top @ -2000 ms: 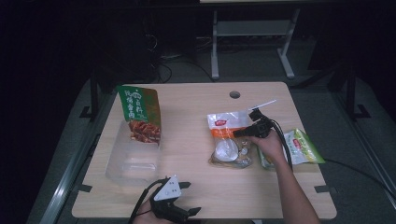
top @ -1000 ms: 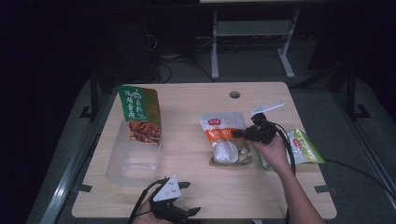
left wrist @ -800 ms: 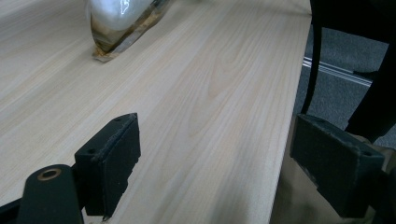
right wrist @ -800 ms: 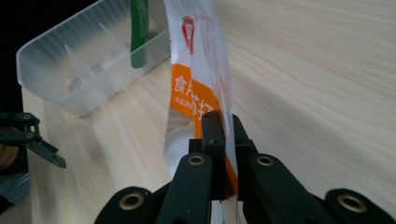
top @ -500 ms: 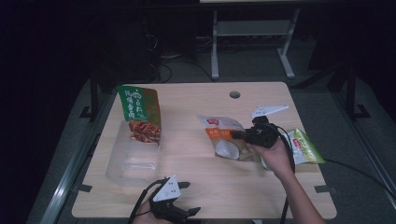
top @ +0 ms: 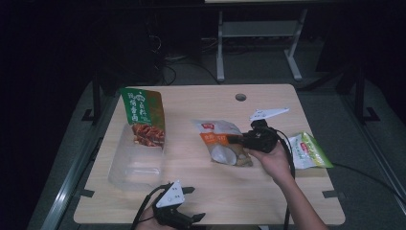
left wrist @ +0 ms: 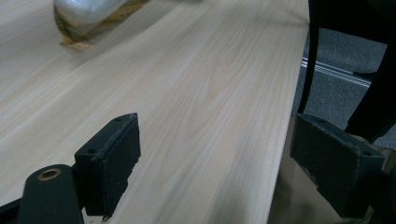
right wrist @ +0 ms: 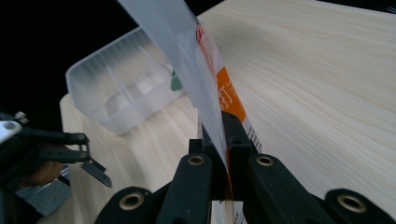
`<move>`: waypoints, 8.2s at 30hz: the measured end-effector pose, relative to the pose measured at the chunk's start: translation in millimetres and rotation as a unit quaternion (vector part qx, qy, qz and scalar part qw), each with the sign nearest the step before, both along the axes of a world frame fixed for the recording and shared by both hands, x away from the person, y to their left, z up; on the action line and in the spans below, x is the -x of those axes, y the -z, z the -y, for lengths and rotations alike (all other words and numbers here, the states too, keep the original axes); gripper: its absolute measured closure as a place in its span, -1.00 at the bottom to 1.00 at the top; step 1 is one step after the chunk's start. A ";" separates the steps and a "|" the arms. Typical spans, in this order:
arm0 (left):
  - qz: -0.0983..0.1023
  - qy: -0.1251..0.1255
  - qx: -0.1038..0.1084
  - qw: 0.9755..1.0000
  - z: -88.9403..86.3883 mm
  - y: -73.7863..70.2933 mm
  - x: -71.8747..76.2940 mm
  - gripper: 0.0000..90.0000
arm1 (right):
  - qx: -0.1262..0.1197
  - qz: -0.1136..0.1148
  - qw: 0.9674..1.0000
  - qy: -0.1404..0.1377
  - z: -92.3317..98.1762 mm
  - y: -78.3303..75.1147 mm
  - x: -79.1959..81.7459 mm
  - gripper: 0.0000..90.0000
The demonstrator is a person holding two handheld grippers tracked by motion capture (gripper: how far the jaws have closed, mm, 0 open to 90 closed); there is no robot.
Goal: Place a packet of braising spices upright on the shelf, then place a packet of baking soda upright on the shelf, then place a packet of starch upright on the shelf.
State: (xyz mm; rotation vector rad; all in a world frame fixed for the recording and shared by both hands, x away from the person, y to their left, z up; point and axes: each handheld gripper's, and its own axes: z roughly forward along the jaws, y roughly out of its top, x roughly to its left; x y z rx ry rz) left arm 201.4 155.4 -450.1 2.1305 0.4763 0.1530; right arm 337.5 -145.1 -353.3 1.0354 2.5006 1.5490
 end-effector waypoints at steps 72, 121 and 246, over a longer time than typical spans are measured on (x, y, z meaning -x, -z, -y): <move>0.006 0.024 0.006 1.000 3.6 -0.5 1.0 -0.65 | -0.056 0.022 0.992 -0.112 -192.7 -51.4 -30.0 1.00; 0.003 0.028 -0.002 1.000 8.3 2.0 4.5 -0.65 | 0.012 -0.007 0.989 -0.145 -250.4 14.9 -51.6 0.95; -0.001 0.022 -0.003 1.000 9.9 4.4 0.0 -0.65 | 0.079 -0.050 0.987 0.130 104.8 48.7 0.3 -0.17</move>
